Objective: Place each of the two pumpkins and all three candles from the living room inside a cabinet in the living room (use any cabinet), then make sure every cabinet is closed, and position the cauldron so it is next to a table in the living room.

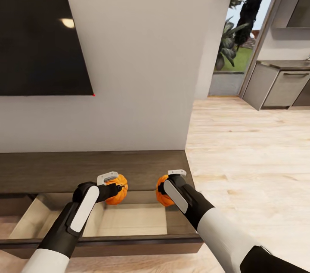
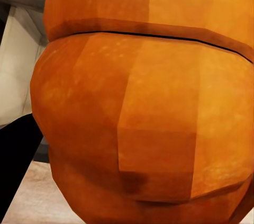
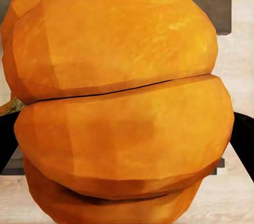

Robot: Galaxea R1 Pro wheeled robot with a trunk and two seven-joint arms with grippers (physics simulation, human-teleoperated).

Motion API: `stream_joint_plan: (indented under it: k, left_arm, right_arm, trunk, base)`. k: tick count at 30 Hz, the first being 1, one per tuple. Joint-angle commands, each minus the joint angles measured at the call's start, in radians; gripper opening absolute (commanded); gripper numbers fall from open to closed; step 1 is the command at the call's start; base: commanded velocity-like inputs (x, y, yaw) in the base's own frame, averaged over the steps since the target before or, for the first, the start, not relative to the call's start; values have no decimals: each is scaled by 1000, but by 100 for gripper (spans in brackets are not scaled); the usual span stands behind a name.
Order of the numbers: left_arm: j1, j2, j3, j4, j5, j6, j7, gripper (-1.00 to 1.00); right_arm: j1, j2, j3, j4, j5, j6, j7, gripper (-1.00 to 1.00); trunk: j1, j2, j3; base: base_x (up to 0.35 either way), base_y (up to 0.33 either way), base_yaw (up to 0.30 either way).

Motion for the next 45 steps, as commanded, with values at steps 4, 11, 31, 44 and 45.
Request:
stream_joint_plan:
  k: [4,11,31,44,45]
  left_arm:
    - [-1,1,-3,-2,9,1,13,-100]
    - [-1,1,-3,-2,9,2,13,-100]
    - [-1,1,-3,-11,10,17,23,-100]
    - [-1,1,-3,-12,10,24,24,-100]
    - [-1,1,-3,-12,10,25,24,-100]
  right_arm:
    - [-1,-1,5,-9,-10,1,-11,-100]
    - [-2,-1,6,-14,-10,1,-10,-100]
    - [-2,0,10,-15,-9,8,18,-100]
    - [-2,0,15,-19,-9,8,19,-100]
    - [-2,0,15,-19,-9,8,19,-100]
  trunk:
    - [15,-29,-14]
    - [42,-78,-36]
    - [119,-218,-98]
    - [169,-309,-139]
    - [173,-316,-142]
  base:
    - [0,0,0]
    - [0,0,0]
    - [0,0,0]
    - [0,0,0]
    - [0,0,0]
